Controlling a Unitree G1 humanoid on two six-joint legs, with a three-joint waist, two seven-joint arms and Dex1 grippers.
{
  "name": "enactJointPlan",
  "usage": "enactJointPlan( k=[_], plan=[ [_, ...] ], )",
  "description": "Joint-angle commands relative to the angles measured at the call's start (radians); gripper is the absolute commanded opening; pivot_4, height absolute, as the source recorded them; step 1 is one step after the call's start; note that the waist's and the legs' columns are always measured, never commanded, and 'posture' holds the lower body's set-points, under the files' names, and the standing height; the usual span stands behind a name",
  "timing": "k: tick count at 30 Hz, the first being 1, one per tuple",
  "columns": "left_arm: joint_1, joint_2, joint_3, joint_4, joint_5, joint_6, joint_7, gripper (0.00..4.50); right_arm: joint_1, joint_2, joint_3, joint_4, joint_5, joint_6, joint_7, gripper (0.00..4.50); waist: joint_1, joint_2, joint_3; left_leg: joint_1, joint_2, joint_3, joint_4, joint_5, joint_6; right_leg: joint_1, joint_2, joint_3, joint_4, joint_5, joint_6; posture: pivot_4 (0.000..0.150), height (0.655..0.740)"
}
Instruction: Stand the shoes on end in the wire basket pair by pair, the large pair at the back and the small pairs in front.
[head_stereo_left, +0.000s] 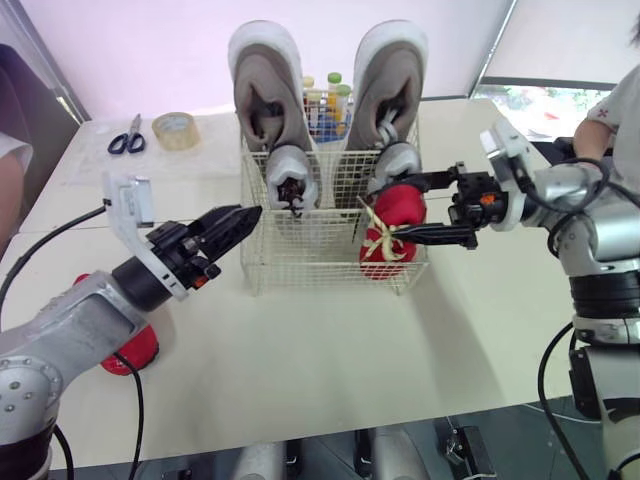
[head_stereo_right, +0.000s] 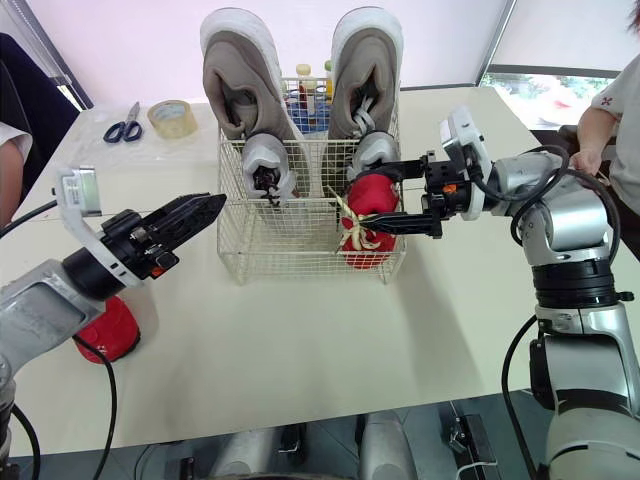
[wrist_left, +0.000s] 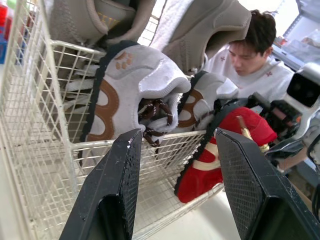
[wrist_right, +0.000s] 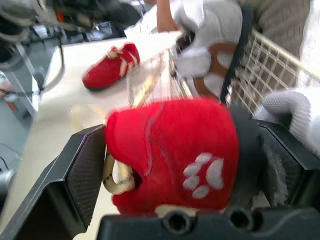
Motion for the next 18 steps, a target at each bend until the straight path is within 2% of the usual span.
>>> enactJointPlan(
  k=[1,7,13,16,18],
  plan=[
    [-0.003,0.023,0.031,0.005,-0.012,-0.009,-0.028,2.36,-0.054,-0.051,-0.068,-0.086,0.066,0.057,-0.007,4.43,0.000,0.000,0.000,0.000,0.000,0.000,0.000,0.000,0.000,0.000,0.000,0.000,0.000,0.000,0.000,0.150,0.7400],
    [-0.003,0.032,0.042,0.022,-0.012,-0.014,-0.033,2.36,-0.071,-0.081,-0.089,-0.085,0.077,0.079,-0.013,4.43,0.000,0.000,0.000,0.000,0.000,0.000,0.000,0.000,0.000,0.000,-0.001,0.000,-0.001,0.000,0.000,0.150,0.7400],
    [-0.010,0.127,0.171,0.104,0.050,-0.008,-0.006,2.36,-0.233,-0.059,-0.163,-0.067,0.226,0.203,-0.052,4.43,-0.003,0.000,0.000,-0.003,0.001,0.002,-0.002,0.000,0.000,-0.006,-0.001,0.001,0.001,0.000,0.000,0.150,0.7400],
    [-0.020,0.240,0.271,0.199,0.119,0.031,0.032,3.19,-0.262,-0.046,-0.126,-0.137,0.270,0.249,-0.033,4.50,-0.003,-0.001,0.000,-0.003,0.001,0.003,-0.007,0.001,-0.001,-0.008,-0.001,0.000,-0.001,0.000,-0.001,0.150,0.7400],
    [-0.030,0.327,0.308,0.261,0.195,0.073,0.093,4.21,-0.259,-0.049,-0.087,-0.187,0.284,0.276,-0.007,4.50,-0.004,-0.001,0.000,-0.003,0.001,0.004,-0.007,0.001,-0.002,-0.010,-0.002,0.000,0.000,0.000,-0.001,0.150,0.7400]
  ],
)
